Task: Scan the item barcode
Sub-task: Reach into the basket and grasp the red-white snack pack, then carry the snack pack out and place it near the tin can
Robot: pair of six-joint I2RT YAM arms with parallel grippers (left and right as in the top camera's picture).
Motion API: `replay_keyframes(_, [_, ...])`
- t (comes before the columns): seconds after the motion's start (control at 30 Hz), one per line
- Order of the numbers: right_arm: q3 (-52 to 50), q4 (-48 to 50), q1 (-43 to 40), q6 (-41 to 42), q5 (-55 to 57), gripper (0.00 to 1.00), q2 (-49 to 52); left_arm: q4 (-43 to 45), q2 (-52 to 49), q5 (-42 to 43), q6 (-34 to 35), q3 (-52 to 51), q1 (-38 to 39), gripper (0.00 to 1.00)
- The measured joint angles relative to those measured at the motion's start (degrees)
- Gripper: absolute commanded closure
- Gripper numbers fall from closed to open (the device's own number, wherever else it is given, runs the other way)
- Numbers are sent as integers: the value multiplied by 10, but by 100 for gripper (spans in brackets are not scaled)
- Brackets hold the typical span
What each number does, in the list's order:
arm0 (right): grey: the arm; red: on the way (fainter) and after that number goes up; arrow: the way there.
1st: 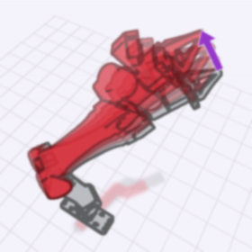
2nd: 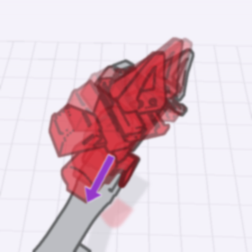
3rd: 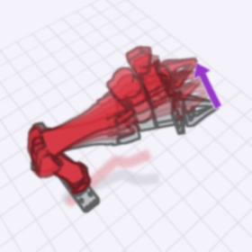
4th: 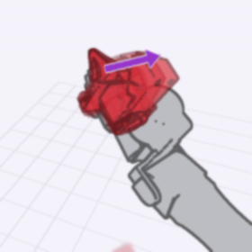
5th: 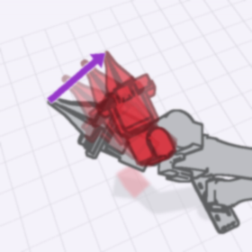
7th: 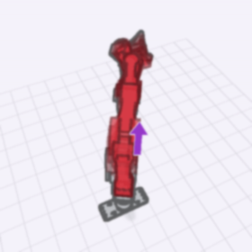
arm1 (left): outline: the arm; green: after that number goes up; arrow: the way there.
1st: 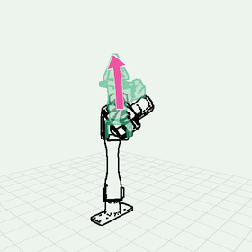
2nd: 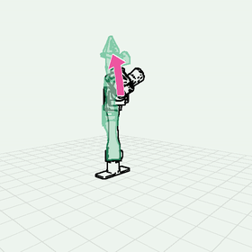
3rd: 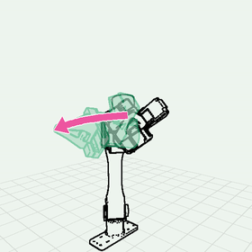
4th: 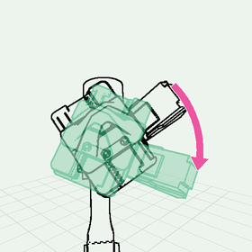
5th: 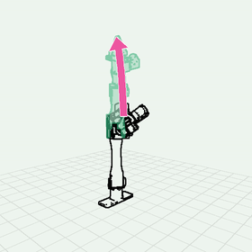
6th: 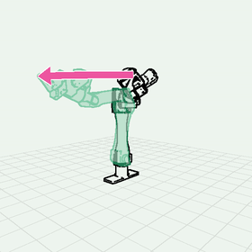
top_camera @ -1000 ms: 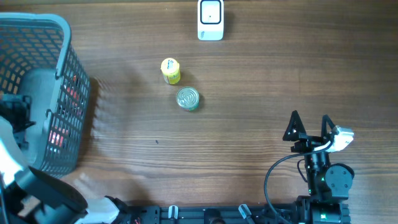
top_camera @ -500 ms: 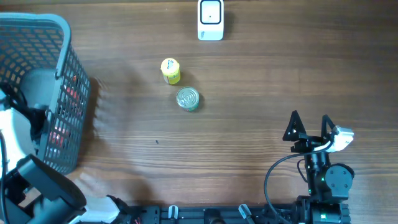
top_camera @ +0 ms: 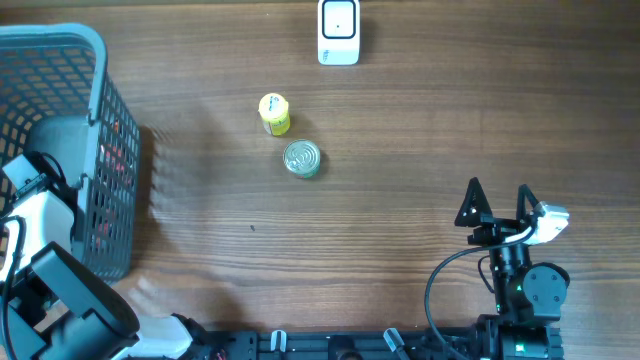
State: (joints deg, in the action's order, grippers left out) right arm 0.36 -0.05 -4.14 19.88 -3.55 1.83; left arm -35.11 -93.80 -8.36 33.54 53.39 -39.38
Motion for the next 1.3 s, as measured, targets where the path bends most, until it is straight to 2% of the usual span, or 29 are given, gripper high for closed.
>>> replay_keyframes(0.2, [0, 0, 0, 0, 0, 0, 0, 4, 0, -4, -3, -2, 0, 23])
replay_keyframes(0.3, [0, 0, 0, 0, 0, 0, 0, 4, 0, -3, -3, -2, 0, 29])
replay_keyframes(0.53, [0, 0, 0, 0, 0, 0, 0, -27, 17, 36, -3, 16, 0, 31])
replay_keyframes(0.7, [0, 0, 0, 0, 0, 0, 0, -40, 84, 49, -3, 68, 0, 32])
replay_keyframes(0.83, [0, 0, 0, 0, 0, 0, 0, -72, 153, 66, -2, 151, 0, 33])
replay_keyframes(0.97, [0, 0, 0, 0, 0, 0, 0, -88, 247, 143, -2, 256, 0, 32])
replay_keyframes(1.13, [0, 0, 0, 0, 0, 0, 0, -19, 354, 345, 35, 291, 17, 31])
replay_keyframes(1.23, [0, 0, 0, 0, 0, 0, 0, -21, 360, 419, 21, 291, 108, 30])
replay_keyframes(1.3, [0, 0, 0, 0, 0, 0, 0, -44, 340, 439, -37, 291, 214, 32])
